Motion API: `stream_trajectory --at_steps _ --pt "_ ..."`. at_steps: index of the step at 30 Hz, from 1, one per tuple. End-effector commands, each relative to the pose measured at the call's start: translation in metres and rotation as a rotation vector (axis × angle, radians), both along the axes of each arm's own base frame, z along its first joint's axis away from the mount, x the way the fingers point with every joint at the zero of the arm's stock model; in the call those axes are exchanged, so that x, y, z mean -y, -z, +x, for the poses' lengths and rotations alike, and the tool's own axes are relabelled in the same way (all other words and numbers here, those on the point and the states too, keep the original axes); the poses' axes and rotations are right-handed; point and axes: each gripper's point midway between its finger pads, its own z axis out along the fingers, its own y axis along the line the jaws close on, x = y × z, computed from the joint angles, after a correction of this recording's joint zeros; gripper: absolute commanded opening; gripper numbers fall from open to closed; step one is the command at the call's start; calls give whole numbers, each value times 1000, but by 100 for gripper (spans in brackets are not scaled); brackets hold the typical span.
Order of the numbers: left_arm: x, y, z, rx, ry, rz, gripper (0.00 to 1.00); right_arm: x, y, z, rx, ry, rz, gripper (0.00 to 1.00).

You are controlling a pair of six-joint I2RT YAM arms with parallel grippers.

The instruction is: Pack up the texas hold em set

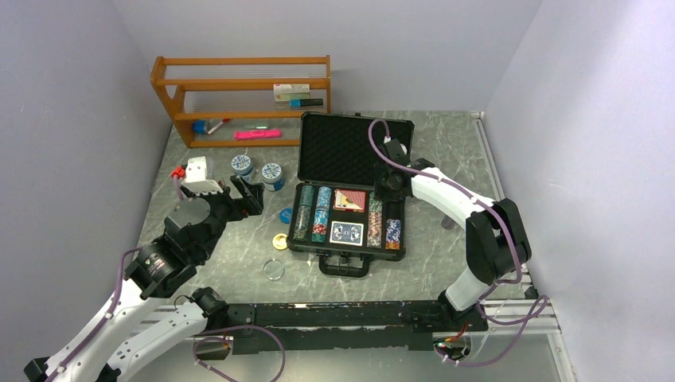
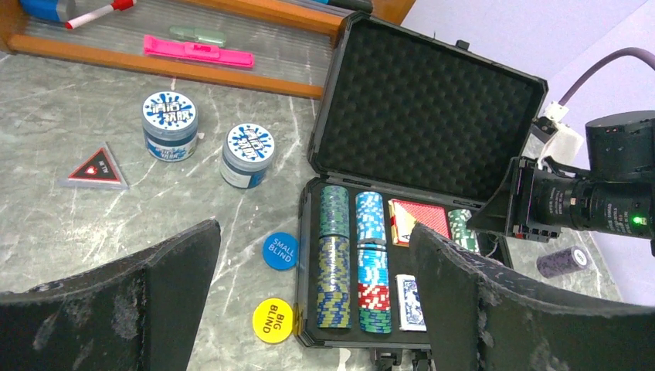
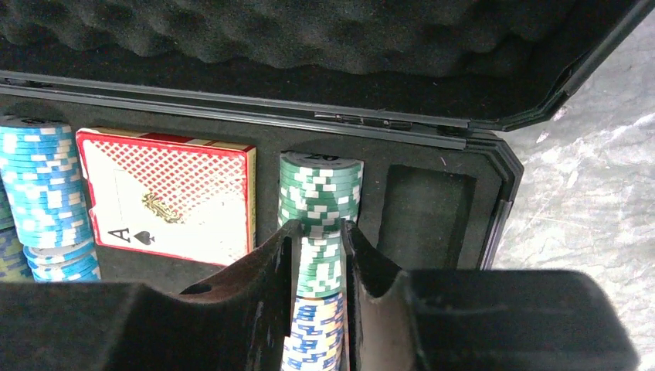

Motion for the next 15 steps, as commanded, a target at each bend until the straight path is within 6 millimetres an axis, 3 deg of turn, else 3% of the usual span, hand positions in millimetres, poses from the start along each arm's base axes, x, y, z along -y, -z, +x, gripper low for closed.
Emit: stream_trajectory --at_steps 1,3,6,10,15 --pt "-2 -4 -1 14 -12 -20 97 9 -20 8 71 47 -10 33" --pt "-2 -4 -1 14 -11 -19 97 26 -36 12 135 126 -37 37" --pt "-2 -4 -2 17 -8 -24 97 72 -55 10 222 306 -126 49" --pt "-3 -6 -4 25 -3 -34 97 136 -70 -11 293 552 -216 68" --pt "-2 -9 -8 36 18 -52 97 186 -77 -41 337 770 -292 89"
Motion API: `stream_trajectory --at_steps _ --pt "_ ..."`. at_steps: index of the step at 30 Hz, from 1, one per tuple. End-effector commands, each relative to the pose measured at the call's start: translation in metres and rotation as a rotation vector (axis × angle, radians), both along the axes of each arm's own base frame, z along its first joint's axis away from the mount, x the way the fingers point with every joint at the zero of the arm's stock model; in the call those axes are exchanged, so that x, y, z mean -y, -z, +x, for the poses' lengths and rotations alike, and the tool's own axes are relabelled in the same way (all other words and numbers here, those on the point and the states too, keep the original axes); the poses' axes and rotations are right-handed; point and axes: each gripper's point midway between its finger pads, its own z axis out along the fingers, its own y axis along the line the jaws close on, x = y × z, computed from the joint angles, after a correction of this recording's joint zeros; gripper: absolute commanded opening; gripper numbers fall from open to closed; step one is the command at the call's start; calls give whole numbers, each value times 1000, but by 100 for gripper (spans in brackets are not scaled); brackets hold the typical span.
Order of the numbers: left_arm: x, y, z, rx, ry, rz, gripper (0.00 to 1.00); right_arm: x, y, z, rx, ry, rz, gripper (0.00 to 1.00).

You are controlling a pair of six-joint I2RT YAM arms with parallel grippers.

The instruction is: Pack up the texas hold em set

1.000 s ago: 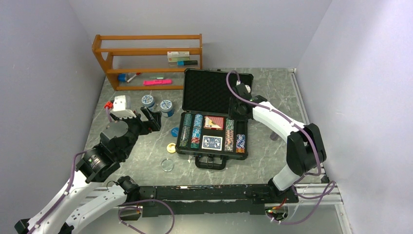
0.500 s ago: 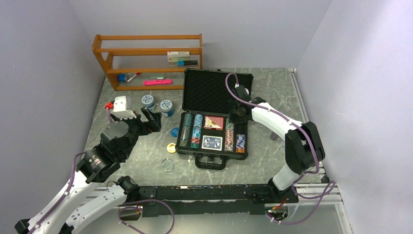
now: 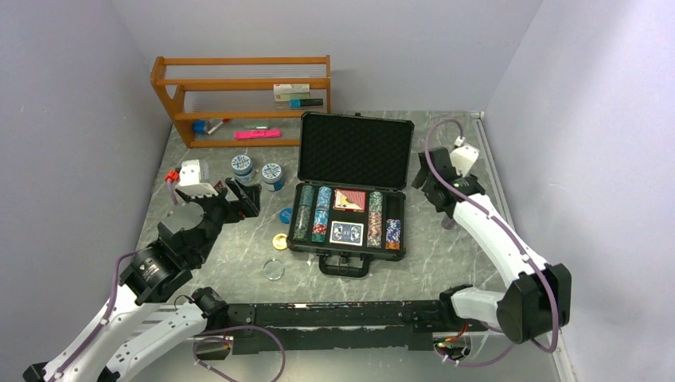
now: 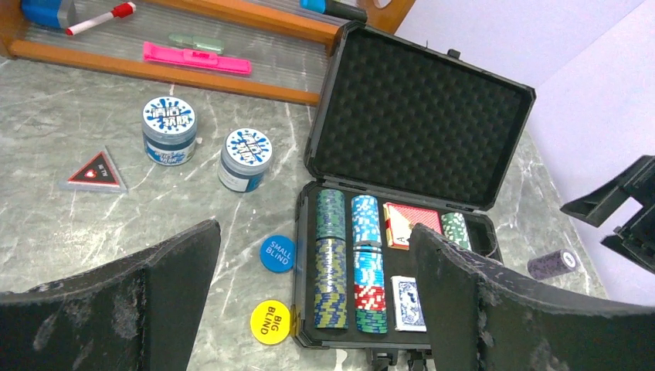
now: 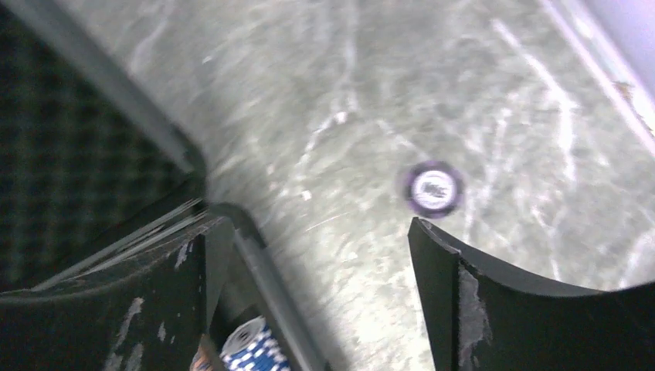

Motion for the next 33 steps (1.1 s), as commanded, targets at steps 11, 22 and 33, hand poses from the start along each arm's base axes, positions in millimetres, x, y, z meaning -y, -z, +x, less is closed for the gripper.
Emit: stream_trajectory --at_steps 11,22,33 --pt "6 -6 -3 4 38 -16 97 66 38 -28 -25 296 -115 91" --pt "11 2 0 -21 48 4 97 75 83 -21 -77 273 -105 77" --pt "8 8 1 -35 27 7 97 76 88 -7 -62 231 -90 46"
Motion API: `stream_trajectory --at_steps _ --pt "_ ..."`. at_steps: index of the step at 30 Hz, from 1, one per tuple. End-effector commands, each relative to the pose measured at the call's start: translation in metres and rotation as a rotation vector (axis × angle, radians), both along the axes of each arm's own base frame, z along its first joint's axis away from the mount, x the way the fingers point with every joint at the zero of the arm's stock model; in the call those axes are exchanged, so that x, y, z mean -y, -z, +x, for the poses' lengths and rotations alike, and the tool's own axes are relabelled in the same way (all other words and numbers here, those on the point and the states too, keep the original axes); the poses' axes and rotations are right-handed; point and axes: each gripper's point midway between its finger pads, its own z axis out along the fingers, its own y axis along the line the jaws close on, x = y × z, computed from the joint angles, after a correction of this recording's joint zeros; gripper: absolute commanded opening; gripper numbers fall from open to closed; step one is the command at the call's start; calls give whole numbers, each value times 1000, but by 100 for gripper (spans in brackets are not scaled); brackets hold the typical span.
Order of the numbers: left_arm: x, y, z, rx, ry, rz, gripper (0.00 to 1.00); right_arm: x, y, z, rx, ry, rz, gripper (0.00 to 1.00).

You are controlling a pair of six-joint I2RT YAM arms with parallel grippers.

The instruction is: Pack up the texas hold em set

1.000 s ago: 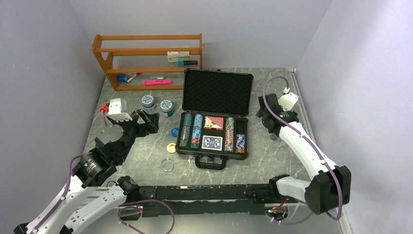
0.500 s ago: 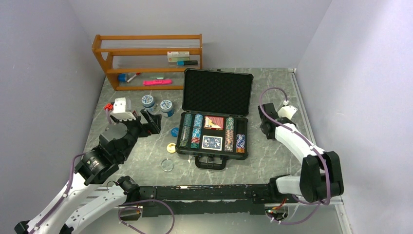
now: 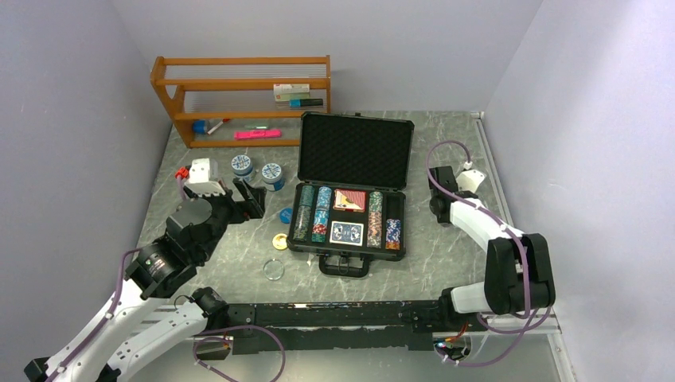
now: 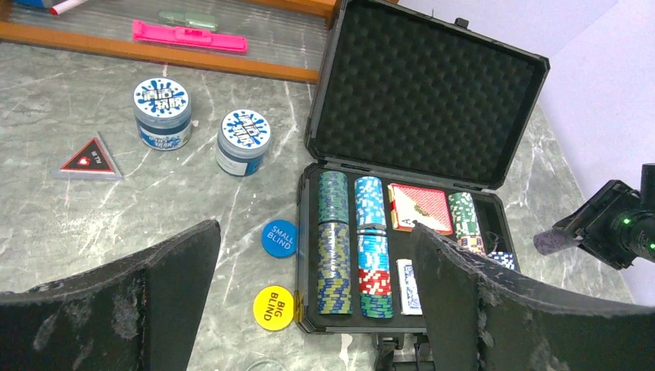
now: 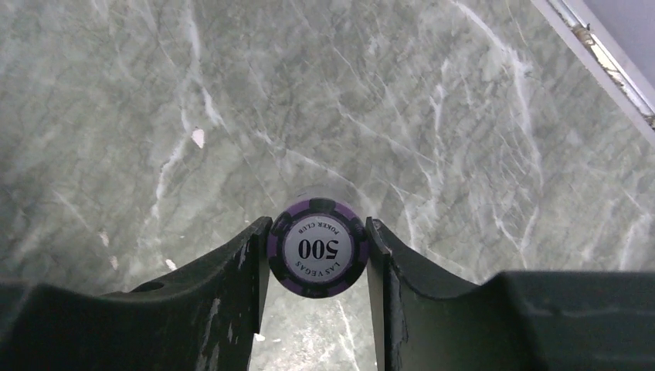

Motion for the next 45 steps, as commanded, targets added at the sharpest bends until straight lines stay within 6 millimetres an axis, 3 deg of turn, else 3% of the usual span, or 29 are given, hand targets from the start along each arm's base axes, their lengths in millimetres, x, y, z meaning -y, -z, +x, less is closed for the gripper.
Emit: stream_trajectory --at_steps 1,6,11,17,24,31,38,42,45 --pt "0 -5 0 14 -8 -30 97 -4 -15 16 98 -33 15 42" --pt "13 -7 3 21 38 -59 97 -12 -48 17 215 -96 53 30" --pt "53 -4 2 28 220 -93 97 -32 -92 22 323 -213 129 29" --pt "103 16 9 -44 395 -107 97 -97 -135 28 421 -587 303 29" --pt "168 41 6 -90 697 -105 97 -182 -164 -1 517 -1020 584 29" --pt "198 57 -10 -7 929 -79 97 -247 -177 -46 550 -1349 796 29" --pt "217 80 -25 -74 1034 -110 78 -305 -179 -91 467 -1651 887 32" --pt "214 106 -23 -151 992 45 69 -319 -168 -100 414 -1732 850 32" --pt "216 113 -37 -148 1019 90 68 -322 -169 -104 415 -1760 849 32"
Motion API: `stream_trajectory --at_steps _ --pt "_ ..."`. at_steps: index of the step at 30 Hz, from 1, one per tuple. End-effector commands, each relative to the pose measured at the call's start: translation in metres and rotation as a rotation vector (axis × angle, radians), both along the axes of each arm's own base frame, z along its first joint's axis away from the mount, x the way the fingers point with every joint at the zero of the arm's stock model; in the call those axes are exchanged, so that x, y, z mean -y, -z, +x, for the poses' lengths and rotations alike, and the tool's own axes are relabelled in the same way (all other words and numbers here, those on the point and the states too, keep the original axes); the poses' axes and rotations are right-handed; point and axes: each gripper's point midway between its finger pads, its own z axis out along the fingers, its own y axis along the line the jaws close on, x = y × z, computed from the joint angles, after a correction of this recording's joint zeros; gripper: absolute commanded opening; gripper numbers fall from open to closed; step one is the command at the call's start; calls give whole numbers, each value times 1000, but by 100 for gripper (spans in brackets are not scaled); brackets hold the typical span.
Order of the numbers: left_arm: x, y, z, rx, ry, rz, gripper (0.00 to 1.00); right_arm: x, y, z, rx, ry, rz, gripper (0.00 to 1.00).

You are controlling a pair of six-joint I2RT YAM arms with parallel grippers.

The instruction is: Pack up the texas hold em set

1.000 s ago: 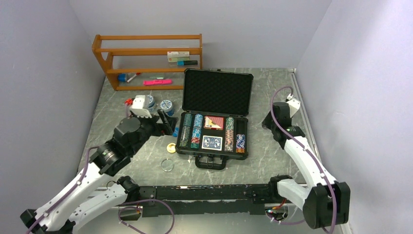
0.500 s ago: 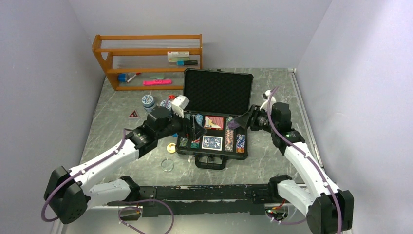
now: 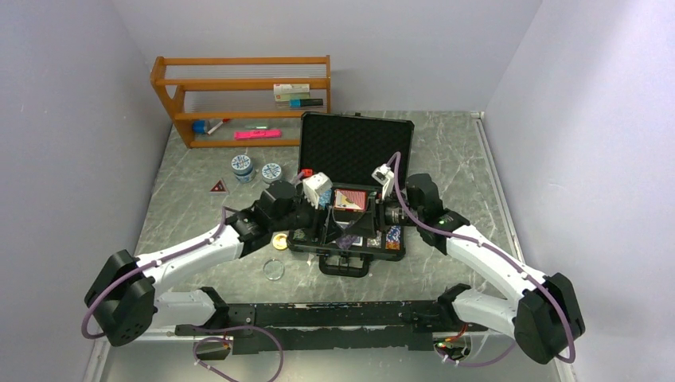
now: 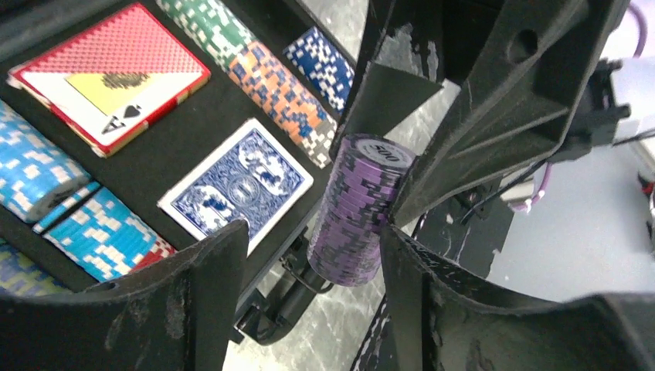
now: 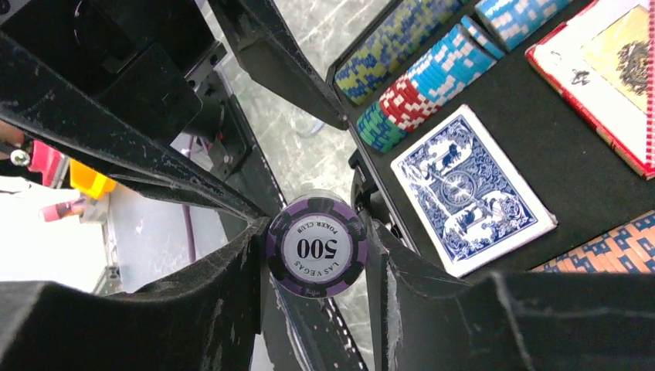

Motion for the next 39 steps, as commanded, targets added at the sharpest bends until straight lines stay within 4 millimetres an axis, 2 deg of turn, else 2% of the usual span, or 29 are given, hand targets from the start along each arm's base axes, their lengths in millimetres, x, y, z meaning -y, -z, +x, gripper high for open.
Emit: stream_trajectory --at_steps 1,4,8,10,13,20,22,23,24,28,32,35,39 --pt "11 -8 -18 95 80 33 67 -18 -55 -1 196 -114 118 32" --pt "15 -8 -30 102 127 29 67 -18 -58 -3 206 -126 128 33" --pt "20 -12 -41 101 181 -1 74 -18 -61 -3 219 -127 129 33" --pt "21 -13 -41 102 183 -10 71 -19 -63 -6 222 -145 140 33" --pt "21 -11 -39 94 175 4 62 -19 -66 -9 227 -158 150 33" --pt "23 -18 -42 115 198 -21 33 -19 -67 -12 223 -170 150 32" --pt "24 -20 -43 120 206 -30 19 -19 -67 -12 220 -171 151 33" --pt "24 -20 -43 120 209 -30 9 -19 -67 -12 215 -166 150 35" --pt "24 -20 -43 117 207 -27 6 -18 -67 -10 212 -158 147 39" --pt "24 -23 -44 108 203 -41 5 -14 -66 11 209 -15 118 58" --pt "23 -27 -38 91 144 -59 5 4 -64 54 188 295 87 75" --pt "25 -31 -32 56 87 -84 5 25 -67 75 192 491 80 79" --pt "35 -34 -14 -21 -17 -113 5 51 -72 90 176 698 82 79"
